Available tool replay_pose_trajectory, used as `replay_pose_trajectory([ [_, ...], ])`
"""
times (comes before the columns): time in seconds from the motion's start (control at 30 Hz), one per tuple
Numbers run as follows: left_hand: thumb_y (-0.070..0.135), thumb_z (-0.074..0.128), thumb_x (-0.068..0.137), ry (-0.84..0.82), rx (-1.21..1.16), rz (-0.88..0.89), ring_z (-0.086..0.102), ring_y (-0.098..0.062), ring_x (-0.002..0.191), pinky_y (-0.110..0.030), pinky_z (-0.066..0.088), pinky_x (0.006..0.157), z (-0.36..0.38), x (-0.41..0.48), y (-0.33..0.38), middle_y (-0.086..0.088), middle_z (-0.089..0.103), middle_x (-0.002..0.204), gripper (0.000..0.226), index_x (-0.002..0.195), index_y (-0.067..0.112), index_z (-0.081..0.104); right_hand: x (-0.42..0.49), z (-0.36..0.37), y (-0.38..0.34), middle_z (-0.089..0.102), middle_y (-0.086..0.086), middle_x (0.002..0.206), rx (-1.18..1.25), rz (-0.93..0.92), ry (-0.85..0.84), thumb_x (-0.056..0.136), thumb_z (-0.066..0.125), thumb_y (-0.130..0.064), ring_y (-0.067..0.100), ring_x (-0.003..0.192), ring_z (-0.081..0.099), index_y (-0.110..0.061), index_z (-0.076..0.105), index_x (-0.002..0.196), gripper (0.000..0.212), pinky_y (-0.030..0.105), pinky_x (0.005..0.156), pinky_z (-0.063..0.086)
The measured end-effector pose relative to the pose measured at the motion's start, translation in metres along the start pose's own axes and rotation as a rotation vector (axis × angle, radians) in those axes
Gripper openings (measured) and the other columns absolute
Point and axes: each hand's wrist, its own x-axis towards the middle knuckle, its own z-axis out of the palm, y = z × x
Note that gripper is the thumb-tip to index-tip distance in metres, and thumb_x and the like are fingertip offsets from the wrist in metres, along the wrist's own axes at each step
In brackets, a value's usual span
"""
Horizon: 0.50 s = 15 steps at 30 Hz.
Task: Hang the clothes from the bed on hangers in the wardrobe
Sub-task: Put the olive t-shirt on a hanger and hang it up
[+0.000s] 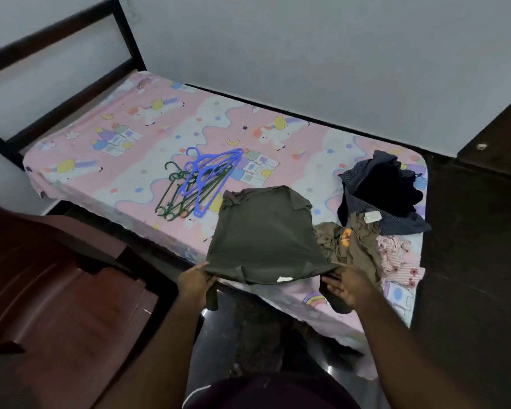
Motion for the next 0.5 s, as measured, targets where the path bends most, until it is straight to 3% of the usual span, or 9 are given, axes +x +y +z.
replay_pose_trajectory([
  [0.07,-0.007,0.046,0.094,-0.029,0.076,-0.032,0.063,-0.024,0.088,-0.031,0.054,0.078,-0.010,0.003,-0.005,-0.018,0.064,0.109,0.027,0.116,-0.009,0.060,-0.005,0.001,0.012,0.063,0.011,0.106,-0.062,0.002,0.003,0.104,0.038,-0.010,0.020,0.077,0.061,-0.008,0.058,0.115,0.023,0.030,0.067,0.046],
  [0.13,-0.008,0.043,0.095,-0.070,0.164,-0.055,0.060,-0.026,0.091,-0.038,0.050,0.091,-0.015,0.000,-0.002,-0.020,0.062,0.109,0.021,0.108,-0.009,0.059,-0.009,0.006,0.015,0.063,0.011,0.109,-0.114,-0.012,0.015,0.104,0.037,-0.013,0.019,0.077,0.061,-0.010,0.058,0.116,0.024,0.029,0.065,0.046],
  [0.23,-0.005,0.040,0.098,-0.086,0.237,-0.021,0.062,-0.032,0.097,-0.036,0.050,0.084,-0.013,-0.005,0.014,-0.022,0.060,0.110,0.021,0.106,-0.006,0.059,-0.017,0.021,0.000,0.060,0.007,0.111,-0.194,-0.087,0.008,0.104,0.031,-0.013,0.018,0.075,0.059,-0.011,0.056,0.111,0.026,0.028,0.063,0.042],
  [0.3,-0.003,0.037,0.099,-0.125,0.251,0.027,0.056,-0.038,0.117,-0.037,0.050,0.091,0.000,-0.010,0.041,-0.019,0.059,0.106,0.025,0.116,-0.008,0.056,-0.024,0.032,-0.029,0.061,0.010,0.106,-0.239,-0.183,0.005,0.102,0.037,-0.013,0.021,0.075,0.059,-0.009,0.058,0.111,0.024,0.030,0.060,0.041],
  [0.33,-0.003,0.040,0.099,-0.141,0.295,0.075,0.057,-0.037,0.116,-0.037,0.051,0.093,0.009,-0.016,0.060,-0.016,0.060,0.102,0.022,0.113,-0.006,0.058,-0.027,0.035,-0.047,0.062,0.014,0.104,-0.270,-0.232,-0.001,0.100,0.043,-0.014,0.024,0.076,0.060,-0.007,0.059,0.110,0.020,0.030,0.058,0.041],
  [0.43,-0.004,0.049,0.094,-0.194,0.419,0.297,0.065,-0.030,0.102,-0.027,0.058,0.069,0.038,-0.046,0.142,-0.011,0.062,0.099,0.015,0.101,0.004,0.060,-0.060,0.049,-0.123,0.059,0.015,0.089,-0.276,-0.424,-0.110,0.084,0.060,-0.010,0.025,0.077,0.059,-0.008,0.056,0.090,0.007,0.031,0.059,0.044],
  [0.5,-0.007,0.047,0.094,-0.244,0.341,0.456,0.068,-0.023,0.088,-0.023,0.057,0.062,0.055,-0.068,0.197,-0.015,0.060,0.105,0.017,0.098,0.006,0.058,-0.097,0.055,-0.174,0.063,0.008,0.083,-0.247,-0.690,-0.038,0.090,0.057,-0.008,0.021,0.072,0.062,-0.019,0.058,0.081,0.014,0.031,0.064,0.051],
])
